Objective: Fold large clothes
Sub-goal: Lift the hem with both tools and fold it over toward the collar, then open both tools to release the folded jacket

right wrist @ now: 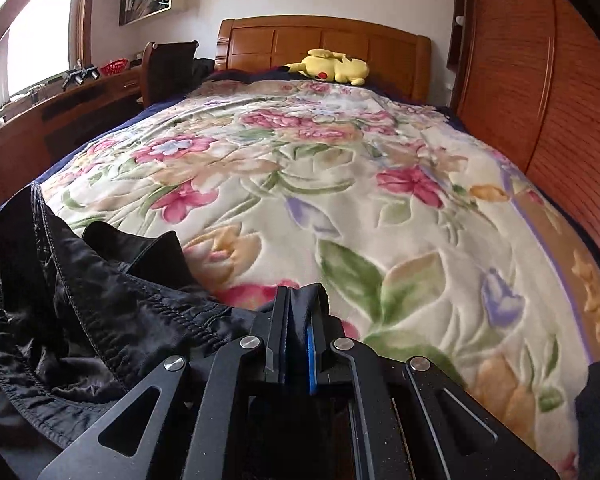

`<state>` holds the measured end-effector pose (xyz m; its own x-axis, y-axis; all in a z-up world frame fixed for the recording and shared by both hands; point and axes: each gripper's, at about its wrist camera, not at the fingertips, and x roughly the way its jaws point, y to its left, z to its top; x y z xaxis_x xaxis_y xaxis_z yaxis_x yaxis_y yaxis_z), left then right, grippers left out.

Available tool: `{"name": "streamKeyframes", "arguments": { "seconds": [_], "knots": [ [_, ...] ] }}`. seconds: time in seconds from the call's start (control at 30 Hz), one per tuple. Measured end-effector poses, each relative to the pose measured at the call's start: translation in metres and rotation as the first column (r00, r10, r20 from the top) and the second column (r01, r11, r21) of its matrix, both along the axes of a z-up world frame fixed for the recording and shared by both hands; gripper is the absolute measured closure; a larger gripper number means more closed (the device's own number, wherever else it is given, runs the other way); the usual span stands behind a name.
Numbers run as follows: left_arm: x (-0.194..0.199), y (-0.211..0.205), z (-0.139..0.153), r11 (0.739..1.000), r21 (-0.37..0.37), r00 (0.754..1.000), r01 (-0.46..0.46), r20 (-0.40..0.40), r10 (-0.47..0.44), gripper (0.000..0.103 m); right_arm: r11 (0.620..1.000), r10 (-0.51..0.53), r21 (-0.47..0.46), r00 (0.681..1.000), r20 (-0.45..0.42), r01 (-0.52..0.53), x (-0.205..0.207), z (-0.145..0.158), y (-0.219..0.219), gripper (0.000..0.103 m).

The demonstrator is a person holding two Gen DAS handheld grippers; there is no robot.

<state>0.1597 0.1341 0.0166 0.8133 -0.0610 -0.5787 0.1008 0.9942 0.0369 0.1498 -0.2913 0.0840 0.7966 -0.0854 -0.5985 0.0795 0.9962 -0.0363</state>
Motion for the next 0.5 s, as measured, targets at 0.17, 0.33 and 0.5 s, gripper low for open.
{"name": "streamKeyframes", "arguments": {
  "seconds": [0.17, 0.33, 0.5],
  "knots": [
    [-0.011, 0.001, 0.009, 1.0, 0.001, 1.0, 0.016, 0.025, -0.016, 0.077, 1.0, 0.003, -0.005, 1.0, -0.006, -0.003, 0.001, 0.004, 0.003, 0.093],
    [-0.039, -0.001, 0.026, 0.997, -0.03, 0.996, 0.068, 0.067, -0.066, 0.052, 1.0, -0.01, -0.006, 0.999, 0.036, 0.01, -0.015, 0.019, 0.005, 0.056],
    [-0.069, -0.018, 0.041, 0.99, -0.053, 0.987, 0.13, 0.101, -0.124, 0.021, 1.0, -0.009, 0.002, 0.997, 0.078, 0.009, -0.04, 0.04, 0.011, 0.031]
  ]
}}
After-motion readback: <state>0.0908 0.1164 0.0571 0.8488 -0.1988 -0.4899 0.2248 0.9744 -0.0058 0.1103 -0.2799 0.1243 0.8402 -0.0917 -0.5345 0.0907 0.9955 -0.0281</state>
